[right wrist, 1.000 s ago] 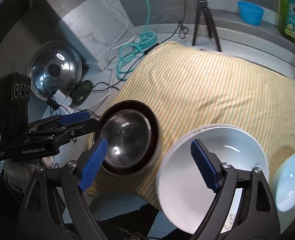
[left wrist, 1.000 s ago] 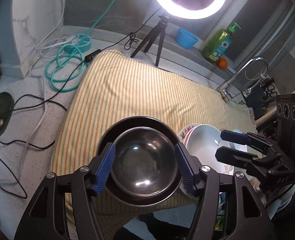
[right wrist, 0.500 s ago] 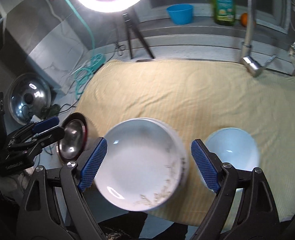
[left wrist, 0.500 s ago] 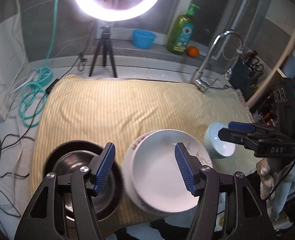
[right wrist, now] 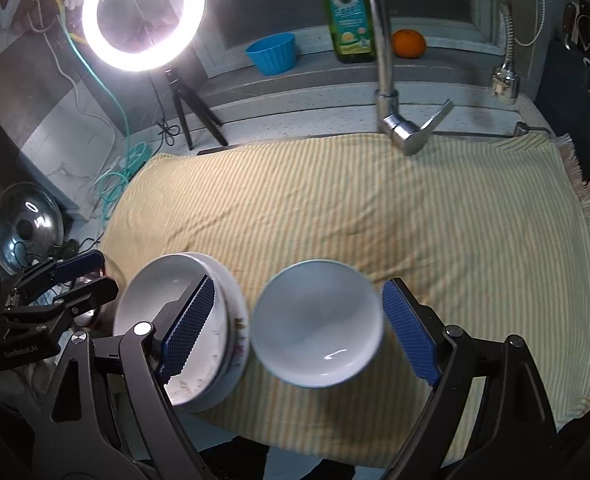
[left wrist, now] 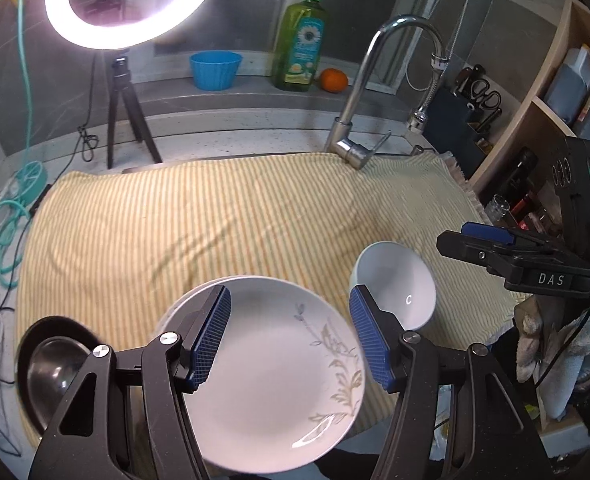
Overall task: Organize plates and bowls
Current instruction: 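Move the left gripper toward the pale blue-white bowl rim, then close the left gripper on the pale blue-white bowl rim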
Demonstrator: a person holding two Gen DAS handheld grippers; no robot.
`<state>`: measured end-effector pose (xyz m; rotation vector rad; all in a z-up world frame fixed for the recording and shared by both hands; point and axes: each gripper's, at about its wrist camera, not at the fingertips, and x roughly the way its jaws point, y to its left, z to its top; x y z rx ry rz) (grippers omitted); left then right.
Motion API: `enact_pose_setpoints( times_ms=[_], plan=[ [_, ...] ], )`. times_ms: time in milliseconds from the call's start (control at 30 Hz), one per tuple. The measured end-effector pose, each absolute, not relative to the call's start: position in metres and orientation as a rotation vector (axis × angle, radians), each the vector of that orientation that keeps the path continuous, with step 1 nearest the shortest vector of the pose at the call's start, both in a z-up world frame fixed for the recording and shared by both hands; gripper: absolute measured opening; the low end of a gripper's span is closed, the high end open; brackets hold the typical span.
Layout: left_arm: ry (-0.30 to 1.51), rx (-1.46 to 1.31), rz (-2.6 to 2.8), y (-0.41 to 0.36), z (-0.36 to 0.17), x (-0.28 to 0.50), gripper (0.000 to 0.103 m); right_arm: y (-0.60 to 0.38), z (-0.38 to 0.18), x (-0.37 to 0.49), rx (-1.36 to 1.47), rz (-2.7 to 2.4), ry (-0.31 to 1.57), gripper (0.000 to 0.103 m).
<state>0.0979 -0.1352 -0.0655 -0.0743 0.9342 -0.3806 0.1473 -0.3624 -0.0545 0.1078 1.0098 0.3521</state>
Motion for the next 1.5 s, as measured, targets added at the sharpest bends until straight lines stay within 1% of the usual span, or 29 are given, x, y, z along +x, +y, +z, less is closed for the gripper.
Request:
enact_pose_setpoints(
  times_ms=[167, 433, 567, 600, 633, 667, 733, 800, 867, 933, 1033, 1067, 1100, 1167, 1233, 1267, 1300, 1367, 1400, 1433, 1500],
  plan=[
    [0.954, -0.08, -0.407, -0.156, -0.074, 0.105, 0.061, -0.39, -0.057, 0.149, 0.127, 0.329, 0.98, 0.089],
    [1.03, -0.148, -0.478, -0.184, -0.099, 0.122, 0.061, -0.43, -0.082, 0.16, 0.153, 0.262, 1.061, 0.089],
    [1.07, -0.154, -0.5, -0.196, -0.112, 0.131, 0.057, -0.445, -0.099, 0.163, 0.232, 0.288, 1.113, 0.087],
    [1.08, -0.159, -0.506, -0.199, -0.115, 0.133, 0.055, -0.448, -0.102, 0.164, 0.253, 0.292, 1.126, 0.084],
    [1.093, -0.161, -0.511, -0.202, -0.119, 0.136, 0.052, -0.45, -0.107, 0.165, 0.277, 0.303, 1.141, 0.076],
    [1.099, -0.159, -0.512, -0.203, -0.122, 0.137, 0.047, -0.451, -0.112, 0.166, 0.301, 0.321, 1.16, 0.072],
    [1.116, -0.157, -0.514, -0.206, -0.127, 0.14, 0.043, -0.45, -0.12, 0.165, 0.323, 0.346, 1.188, 0.063],
    [1.129, -0.149, -0.512, -0.209, -0.131, 0.142, 0.037, -0.446, -0.126, 0.164, 0.325, 0.37, 1.208, 0.059],
    [1.14, -0.145, -0.504, -0.21, -0.134, 0.144, 0.036, -0.441, -0.132, 0.162, 0.33, 0.399, 1.222, 0.057],
    [1.151, -0.15, -0.501, -0.21, -0.138, 0.146, 0.036, -0.438, -0.135, 0.162, 0.326, 0.41, 1.23, 0.053],
    [1.165, -0.148, -0.506, -0.211, -0.141, 0.148, 0.028, -0.437, -0.141, 0.165, 0.333, 0.413, 1.248, 0.048],
    [1.168, -0.144, -0.505, -0.214, -0.142, 0.149, 0.027, -0.436, -0.144, 0.165, 0.336, 0.415, 1.254, 0.047],
    [1.172, -0.143, -0.507, -0.215, -0.143, 0.149, 0.027, -0.436, -0.145, 0.166, 0.337, 0.415, 1.26, 0.044],
    [1.181, -0.146, -0.515, -0.216, -0.145, 0.15, 0.023, -0.435, -0.148, 0.166, 0.345, 0.423, 1.269, 0.039],
    [1.184, -0.14, -0.524, -0.218, -0.145, 0.149, 0.021, -0.434, -0.15, 0.167, 0.35, 0.43, 1.275, 0.03],
    [1.185, -0.137, -0.528, -0.219, -0.146, 0.148, 0.02, -0.433, -0.151, 0.167, 0.354, 0.434, 1.278, 0.028],
    [1.185, -0.135, -0.53, -0.219, -0.146, 0.148, 0.02, -0.432, -0.152, 0.167, 0.357, 0.44, 1.281, 0.023],
    [1.187, -0.142, -0.534, -0.218, -0.146, 0.148, 0.02, -0.429, -0.153, 0.167, 0.357, 0.447, 1.286, 0.021],
    [1.188, -0.145, -0.535, -0.218, -0.146, 0.148, 0.019, -0.428, -0.153, 0.166, 0.358, 0.448, 1.288, 0.017],
    [1.189, -0.15, -0.536, -0.217, -0.146, 0.148, 0.019, -0.426, -0.154, 0.166, 0.36, 0.451, 1.29, 0.016],
    [1.189, -0.155, -0.536, -0.217, -0.146, 0.148, 0.018, -0.424, -0.154, 0.166, 0.358, 0.443, 1.289, 0.016]
  ],
)
